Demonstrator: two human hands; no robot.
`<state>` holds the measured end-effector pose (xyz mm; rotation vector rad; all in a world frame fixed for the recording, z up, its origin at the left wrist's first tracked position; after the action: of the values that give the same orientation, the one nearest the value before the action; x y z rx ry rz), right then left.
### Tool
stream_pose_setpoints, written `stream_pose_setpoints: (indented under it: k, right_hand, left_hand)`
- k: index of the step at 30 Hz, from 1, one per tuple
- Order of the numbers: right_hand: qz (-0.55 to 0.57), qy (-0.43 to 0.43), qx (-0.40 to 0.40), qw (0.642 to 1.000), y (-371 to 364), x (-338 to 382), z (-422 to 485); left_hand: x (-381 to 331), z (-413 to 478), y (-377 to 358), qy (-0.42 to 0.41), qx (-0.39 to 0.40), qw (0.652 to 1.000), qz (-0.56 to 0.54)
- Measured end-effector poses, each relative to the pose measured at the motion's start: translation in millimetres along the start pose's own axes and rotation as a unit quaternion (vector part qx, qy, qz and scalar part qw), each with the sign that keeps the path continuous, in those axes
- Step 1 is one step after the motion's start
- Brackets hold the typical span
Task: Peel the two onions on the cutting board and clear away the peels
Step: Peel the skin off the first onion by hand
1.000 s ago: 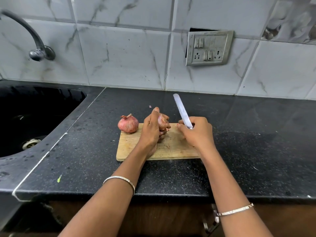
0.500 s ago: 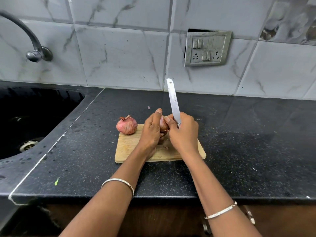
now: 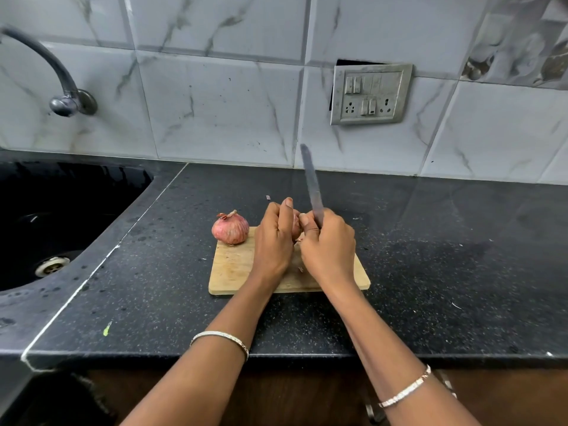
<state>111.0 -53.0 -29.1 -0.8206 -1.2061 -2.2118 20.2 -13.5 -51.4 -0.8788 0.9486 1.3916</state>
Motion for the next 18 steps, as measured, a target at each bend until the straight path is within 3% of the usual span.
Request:
stream_pose_setpoints:
  k: [5,8,12,18]
  right_hand:
    - [0.046,0.004,0.042,0.998,17,11,-9]
    - [-0.044,-0.024,0.088,0.995,30,7,6]
    - [-0.177,-0.113,0.167,0.963,33,-13,26]
    - [-0.164,-0.111,0.246,0.949,30,-26,34]
  left_hand:
    - [4,3,4,0.035,-0.013,0.998,-0.043]
    - [3,-1,1,0.009,0.027,0.999,-0.025]
    - [6,-1,1,-0.013,0.036,0.998,-0.052]
    - [14,4,3,0.003,0.033,0.994,-0.101]
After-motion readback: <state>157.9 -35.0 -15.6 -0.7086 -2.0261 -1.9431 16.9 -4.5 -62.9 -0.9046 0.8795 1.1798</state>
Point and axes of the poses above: each hand's wrist, its own z-axis towards the middle knuckle, its own y-axis out of the back of the hand, x = y × z, the point moved 1 cm from there along z, towards the middle knuckle, and after that the axes turned 6 degrees about x, right-handed, at the moved point
